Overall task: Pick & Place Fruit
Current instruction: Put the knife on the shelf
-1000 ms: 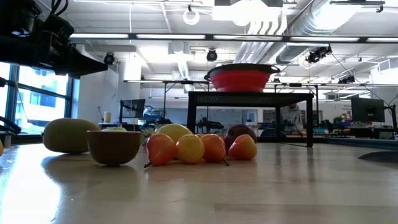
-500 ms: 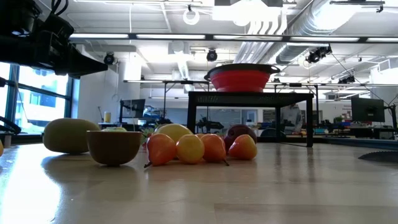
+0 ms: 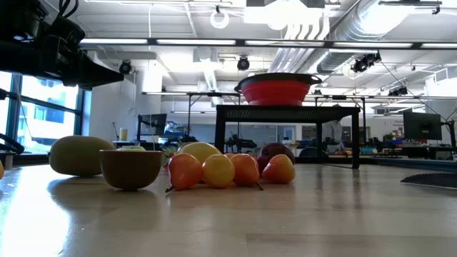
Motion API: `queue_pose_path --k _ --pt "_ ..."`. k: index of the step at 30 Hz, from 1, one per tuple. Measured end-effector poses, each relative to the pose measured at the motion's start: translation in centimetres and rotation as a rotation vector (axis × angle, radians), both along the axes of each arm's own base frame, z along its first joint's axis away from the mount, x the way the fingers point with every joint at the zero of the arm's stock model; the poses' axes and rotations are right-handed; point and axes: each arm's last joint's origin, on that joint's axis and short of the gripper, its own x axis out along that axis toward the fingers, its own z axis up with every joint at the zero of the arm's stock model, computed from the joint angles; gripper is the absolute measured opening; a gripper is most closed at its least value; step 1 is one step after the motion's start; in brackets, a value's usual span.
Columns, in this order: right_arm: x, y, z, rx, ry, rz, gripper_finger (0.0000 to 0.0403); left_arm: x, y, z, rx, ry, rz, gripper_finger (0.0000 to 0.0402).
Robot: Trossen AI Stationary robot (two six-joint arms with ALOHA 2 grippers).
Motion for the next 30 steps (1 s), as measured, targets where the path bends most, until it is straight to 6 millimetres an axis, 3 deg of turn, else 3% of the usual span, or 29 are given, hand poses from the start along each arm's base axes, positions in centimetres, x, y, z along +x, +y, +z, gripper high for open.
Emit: queue_pose_path --k 16,23,30 --pt "0.5 0.1 0.3 -0.025 -0.129 -0.017 0.004 0.0 0.0 0.0 0.0 -0.001 0.0 0.0" --pt "0.7 -0.7 2.8 -0.087 -0.359 -0.062 0.004 0.0 0.0 0.0 0.0 -0.001 0.0 0.0" --pt "0.2 -3.1 5.8 -0.183 -0.498 -0.19 0.004 0.0 0.0 0.0 0.001 -0.002 0.0 0.0"
